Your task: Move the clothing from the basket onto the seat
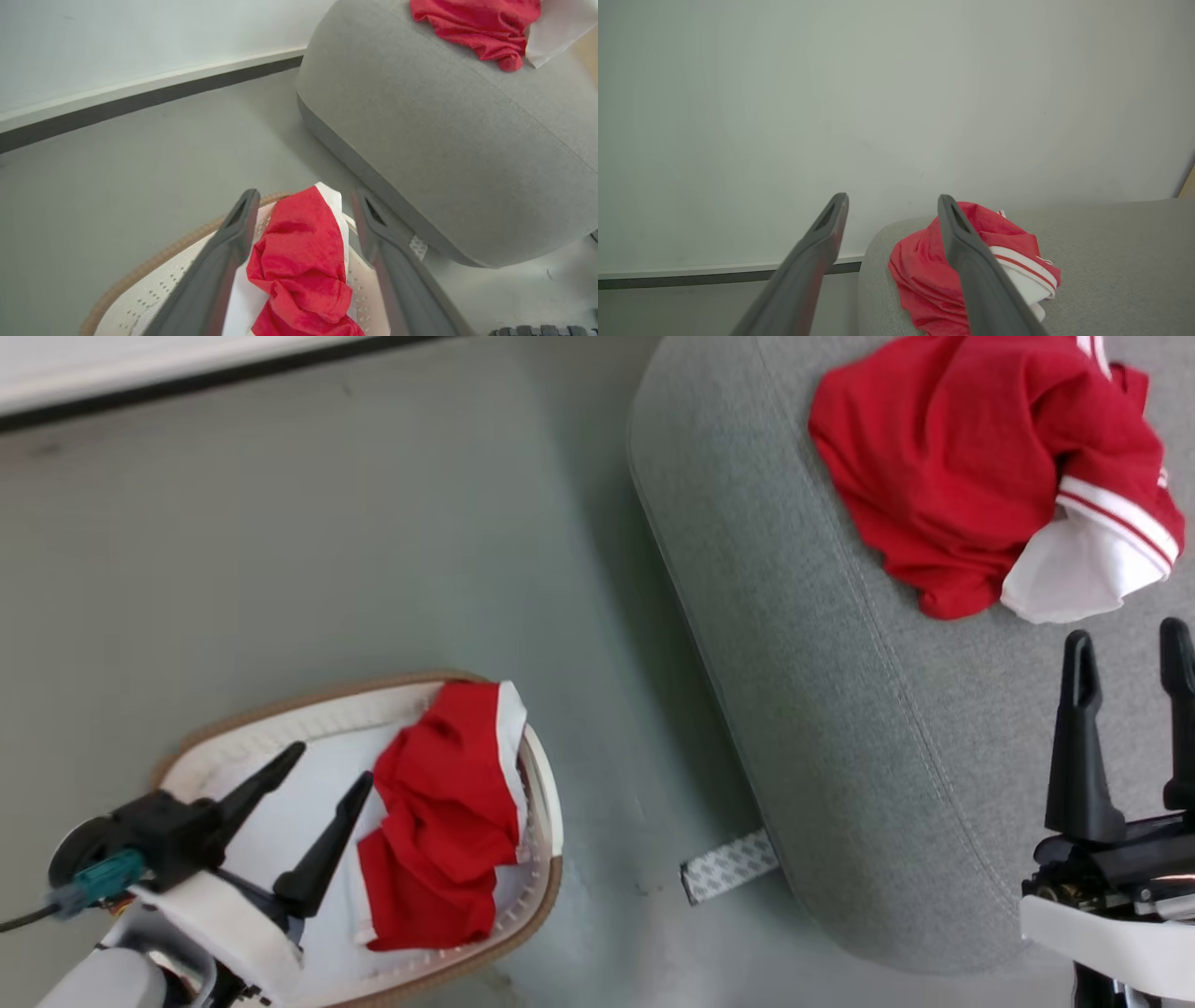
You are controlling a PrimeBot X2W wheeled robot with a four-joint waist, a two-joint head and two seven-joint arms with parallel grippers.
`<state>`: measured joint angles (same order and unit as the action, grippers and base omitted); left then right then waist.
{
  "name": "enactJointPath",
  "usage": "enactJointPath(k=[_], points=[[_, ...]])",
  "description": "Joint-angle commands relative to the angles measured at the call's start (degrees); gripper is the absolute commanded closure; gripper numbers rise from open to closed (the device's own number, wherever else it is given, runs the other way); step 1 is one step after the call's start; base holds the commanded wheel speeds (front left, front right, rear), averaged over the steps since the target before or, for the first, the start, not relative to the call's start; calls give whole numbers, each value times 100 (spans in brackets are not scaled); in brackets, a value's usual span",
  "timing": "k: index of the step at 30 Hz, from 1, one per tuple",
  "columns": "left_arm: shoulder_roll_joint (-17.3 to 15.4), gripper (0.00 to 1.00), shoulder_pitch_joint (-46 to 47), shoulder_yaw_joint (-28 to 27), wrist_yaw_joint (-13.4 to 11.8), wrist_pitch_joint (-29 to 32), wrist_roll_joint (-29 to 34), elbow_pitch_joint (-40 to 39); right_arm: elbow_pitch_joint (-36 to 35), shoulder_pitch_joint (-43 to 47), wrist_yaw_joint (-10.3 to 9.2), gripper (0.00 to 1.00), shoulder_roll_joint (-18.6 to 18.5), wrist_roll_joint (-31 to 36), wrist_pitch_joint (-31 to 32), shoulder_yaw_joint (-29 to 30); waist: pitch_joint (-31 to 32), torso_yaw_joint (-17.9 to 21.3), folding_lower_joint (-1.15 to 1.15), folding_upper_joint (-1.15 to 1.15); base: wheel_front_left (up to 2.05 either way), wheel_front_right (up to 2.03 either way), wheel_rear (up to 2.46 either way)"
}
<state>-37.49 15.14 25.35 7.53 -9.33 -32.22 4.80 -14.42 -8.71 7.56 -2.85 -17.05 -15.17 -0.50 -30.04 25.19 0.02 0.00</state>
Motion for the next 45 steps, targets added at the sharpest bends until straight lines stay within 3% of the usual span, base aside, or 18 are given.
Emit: enactJointPath(k=[1, 16, 30, 45], points=[[-76, 0, 132, 82, -8, 32, 10, 69, -39, -79, -14, 0, -6, -42, 4, 17, -338, 173, -2, 0, 0, 0, 0], [-208, 0, 1242, 1488, -8, 817, -180, 1165, 569, -111, -15, 0, -5, -540, 4, 153, -1267, 442, -2, 0, 0, 0, 0], [-208, 0, 2007, 2073, -7, 1593, -726, 2032, 375, -788, -15, 0, -6, -653, 4, 134, -1870, 343, -2, 0, 0, 0, 0], [-112, 0, 2432, 2463, -7, 2131, -1189, 2136, 198, -710, -14, 0, -6, -662, 4, 187, -2067, 244, -2, 0, 0, 0, 0]])
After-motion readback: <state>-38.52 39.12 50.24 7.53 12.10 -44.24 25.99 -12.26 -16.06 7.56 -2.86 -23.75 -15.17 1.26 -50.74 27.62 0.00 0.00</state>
